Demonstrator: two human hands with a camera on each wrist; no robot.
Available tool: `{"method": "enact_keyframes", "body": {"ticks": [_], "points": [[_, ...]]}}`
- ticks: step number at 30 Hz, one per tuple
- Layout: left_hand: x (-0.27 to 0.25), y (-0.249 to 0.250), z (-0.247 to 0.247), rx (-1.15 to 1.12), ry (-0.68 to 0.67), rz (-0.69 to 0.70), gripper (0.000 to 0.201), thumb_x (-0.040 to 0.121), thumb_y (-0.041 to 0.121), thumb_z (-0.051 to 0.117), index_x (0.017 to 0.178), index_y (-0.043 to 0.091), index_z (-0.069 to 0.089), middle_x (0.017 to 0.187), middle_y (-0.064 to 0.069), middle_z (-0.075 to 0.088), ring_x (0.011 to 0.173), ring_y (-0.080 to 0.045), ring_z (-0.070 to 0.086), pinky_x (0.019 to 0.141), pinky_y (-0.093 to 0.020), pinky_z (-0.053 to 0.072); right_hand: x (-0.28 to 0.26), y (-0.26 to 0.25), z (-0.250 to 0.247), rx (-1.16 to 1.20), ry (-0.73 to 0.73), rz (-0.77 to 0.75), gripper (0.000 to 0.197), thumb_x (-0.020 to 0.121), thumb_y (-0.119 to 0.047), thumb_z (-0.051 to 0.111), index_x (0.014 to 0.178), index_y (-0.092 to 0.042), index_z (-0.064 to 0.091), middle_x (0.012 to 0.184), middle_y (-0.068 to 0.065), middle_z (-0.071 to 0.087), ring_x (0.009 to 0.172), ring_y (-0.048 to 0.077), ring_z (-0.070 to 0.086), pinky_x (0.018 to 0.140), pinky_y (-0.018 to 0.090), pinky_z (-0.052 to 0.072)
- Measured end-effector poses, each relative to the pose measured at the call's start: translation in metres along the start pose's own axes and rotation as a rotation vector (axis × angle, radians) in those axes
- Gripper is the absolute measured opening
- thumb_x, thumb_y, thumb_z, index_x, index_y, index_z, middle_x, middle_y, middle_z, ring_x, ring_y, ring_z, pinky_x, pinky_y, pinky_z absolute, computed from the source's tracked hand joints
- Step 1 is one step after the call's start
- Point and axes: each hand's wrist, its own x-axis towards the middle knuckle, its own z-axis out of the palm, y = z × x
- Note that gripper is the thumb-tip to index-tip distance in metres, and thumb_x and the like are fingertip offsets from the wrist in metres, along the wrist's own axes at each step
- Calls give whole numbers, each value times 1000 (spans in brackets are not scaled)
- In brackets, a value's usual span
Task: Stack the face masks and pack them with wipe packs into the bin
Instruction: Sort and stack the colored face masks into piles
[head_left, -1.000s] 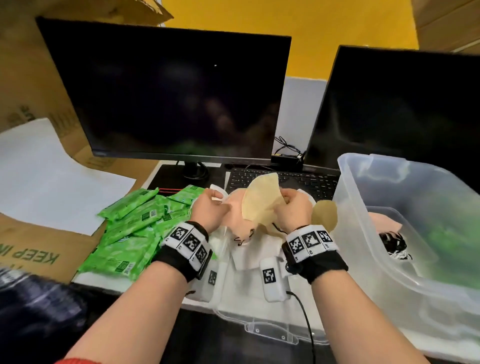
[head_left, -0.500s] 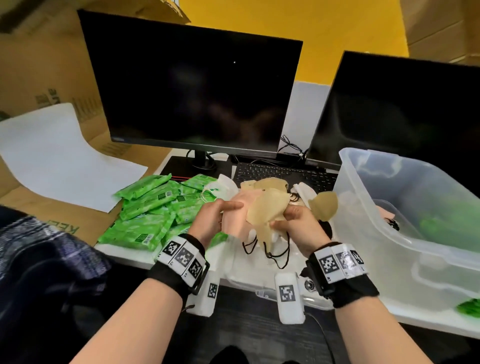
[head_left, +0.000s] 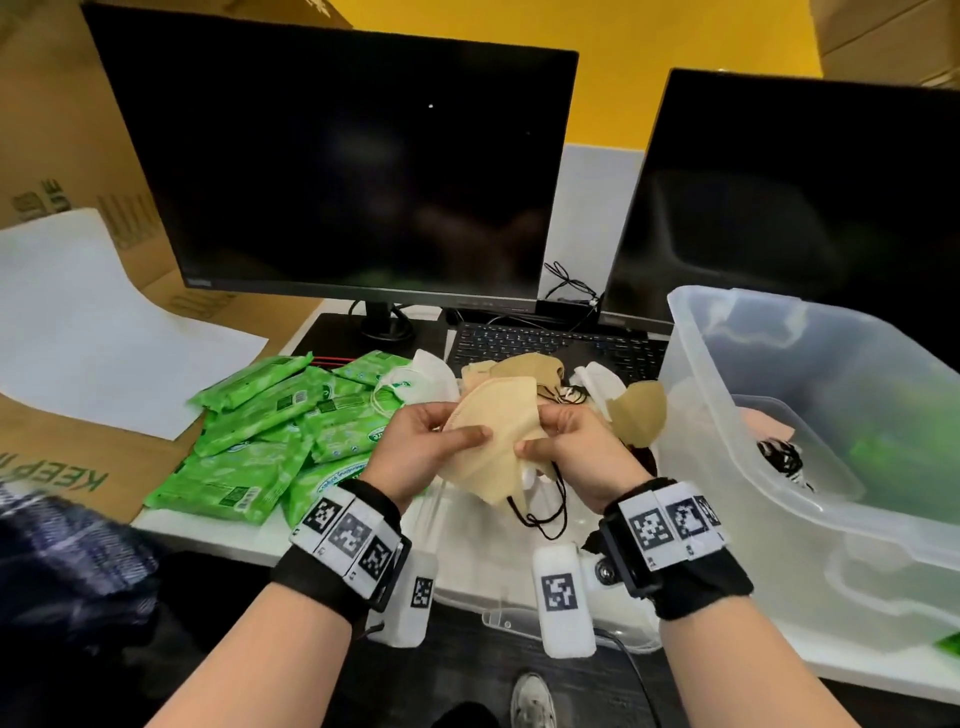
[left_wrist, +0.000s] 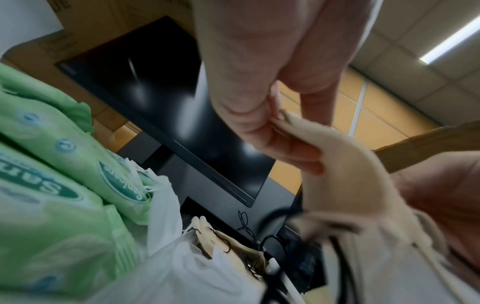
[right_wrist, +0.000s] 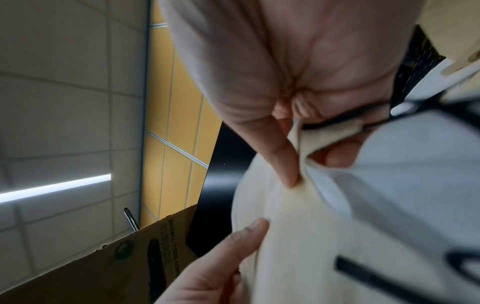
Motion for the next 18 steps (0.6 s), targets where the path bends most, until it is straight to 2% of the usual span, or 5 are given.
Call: {"method": "enact_keyframes", "body": {"ticks": [2,5,9,15,18], "points": [[0,-1,0,33,34,11,19,74,-10,66,83,6,68,77,-3,72,68,-17,65,68,-31,55,2,2,2,19,18,7,31,82,17,49,110,9,59,106,22,64,89,28,63,85,35,52],[-1,1,-1,22,55,33,30,73,-16,63,88,9,64,78,-2,71,68,-15,65,68,-32,56,1,6,2,32,0,9,31,83,17,49,110,7,59,106,20,64,89,28,63,82,32,53],[-3,6,-2,-7,96,66,46,74,-19,60,93,22,51,79,-8,69,66,-19,65,61,-33,55,-1,9,-1,-68,2,17,27,82,16,52,88,-9,61,96,20,60,82,26,56,71,27,49],[-5,14,-12,42,110,101,38,80,-19,52,83,19,53,74,-6,65,59,-14,60,52,-22,50,2,10,-4,-237,70,41,27,78,13,60,100,-2,61,84,1,57,64,10,48,55,13,41],[-7,13,-18,122,121,105,33,83,-17,48,79,12,64,84,-1,63,69,-7,57,57,-13,49,7,14,-3,-361,121,59,21,79,6,64,96,-6,65,79,-6,55,64,9,47,67,22,45]]}}
